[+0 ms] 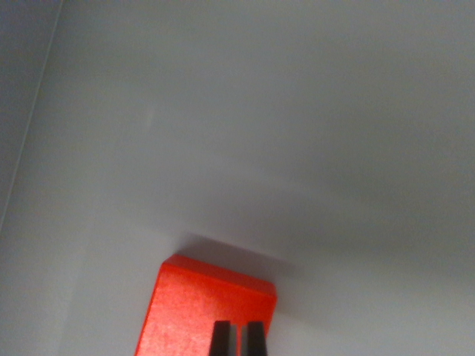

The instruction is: Reach red block

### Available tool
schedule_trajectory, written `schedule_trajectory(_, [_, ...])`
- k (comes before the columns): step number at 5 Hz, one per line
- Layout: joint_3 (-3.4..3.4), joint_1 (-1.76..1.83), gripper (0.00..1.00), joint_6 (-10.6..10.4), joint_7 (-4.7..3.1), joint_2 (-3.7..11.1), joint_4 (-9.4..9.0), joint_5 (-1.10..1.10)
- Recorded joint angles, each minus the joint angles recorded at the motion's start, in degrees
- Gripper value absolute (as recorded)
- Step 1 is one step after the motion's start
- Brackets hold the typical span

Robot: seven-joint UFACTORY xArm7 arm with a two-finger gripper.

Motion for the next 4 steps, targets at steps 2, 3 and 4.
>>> schedule_trajectory(2, [0.26, 0.33, 0.00, -1.4, 0.15, 0.34, -1.02, -0.08])
schedule_trajectory(3, [0.47, 0.59, 0.00, -2.5, 0.26, 0.60, -1.83, -0.13])
schedule_trajectory(4, [0.47, 0.59, 0.00, -2.5, 0.26, 0.60, -1.83, -0.13])
